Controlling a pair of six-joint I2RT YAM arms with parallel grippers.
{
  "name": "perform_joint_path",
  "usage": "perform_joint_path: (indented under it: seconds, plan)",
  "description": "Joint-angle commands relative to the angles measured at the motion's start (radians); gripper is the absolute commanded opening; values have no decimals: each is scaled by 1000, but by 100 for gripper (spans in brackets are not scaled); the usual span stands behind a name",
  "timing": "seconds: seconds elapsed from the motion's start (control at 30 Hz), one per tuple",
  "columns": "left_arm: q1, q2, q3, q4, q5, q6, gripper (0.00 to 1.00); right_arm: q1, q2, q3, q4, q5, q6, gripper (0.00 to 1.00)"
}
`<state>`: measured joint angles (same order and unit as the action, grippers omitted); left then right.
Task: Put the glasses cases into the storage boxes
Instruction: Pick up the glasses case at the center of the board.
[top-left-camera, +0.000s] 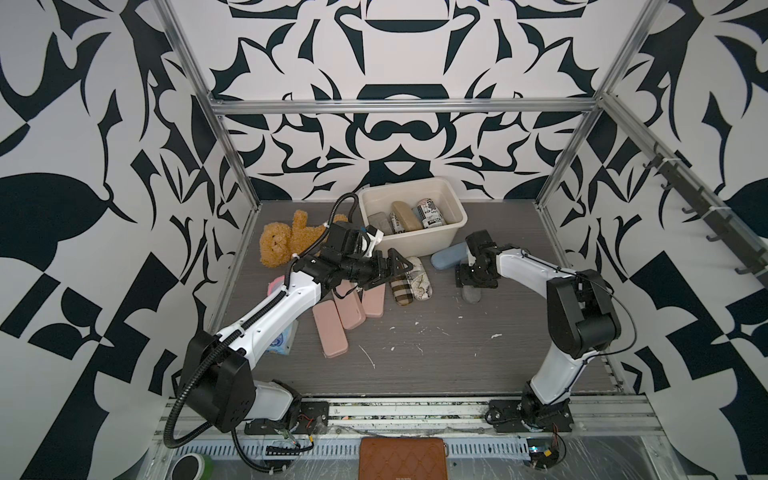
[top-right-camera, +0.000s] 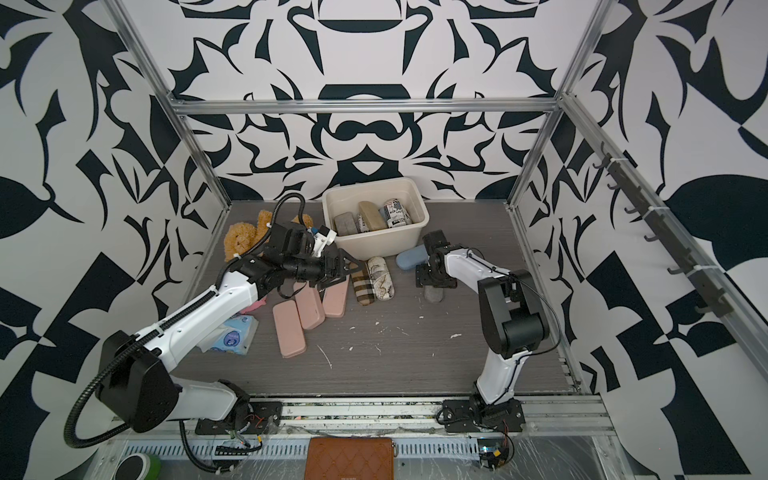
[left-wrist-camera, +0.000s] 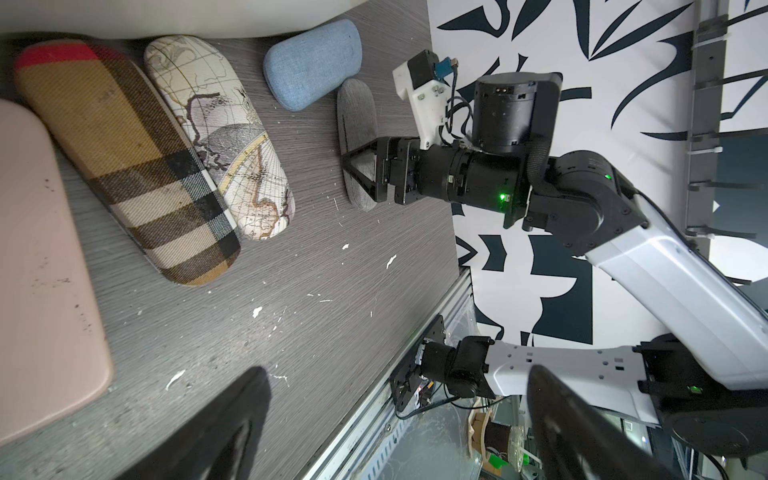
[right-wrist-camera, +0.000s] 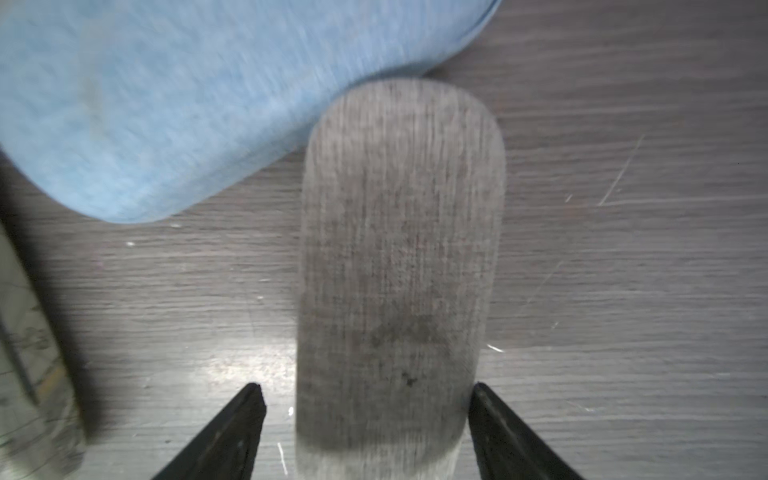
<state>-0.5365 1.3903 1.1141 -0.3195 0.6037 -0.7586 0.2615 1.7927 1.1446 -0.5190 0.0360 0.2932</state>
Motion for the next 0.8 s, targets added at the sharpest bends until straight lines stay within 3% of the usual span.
perform_joint_path:
  seconds: [0.0, 0.13, 0.3, 0.6, 0.77]
  plan:
    - [3, -16, 23, -22, -12, 12, 99, -9, 11, -6, 4, -17, -6, 82]
    - [3, -15, 25, -22, -6, 13, 99, -10, 30, -24, 36, -24, 1, 82]
    - [3, -14, 29, -30, -18, 18, 99, -11, 20, -37, 45, -26, -3, 68]
    - [8, -32, 39, -46, -48, 38, 99, -4, -226, -103, 28, 40, 24, 59]
    - [53, -73, 35, -61, -100, 33, 99, 36, -336, -11, 0, 76, 15, 59]
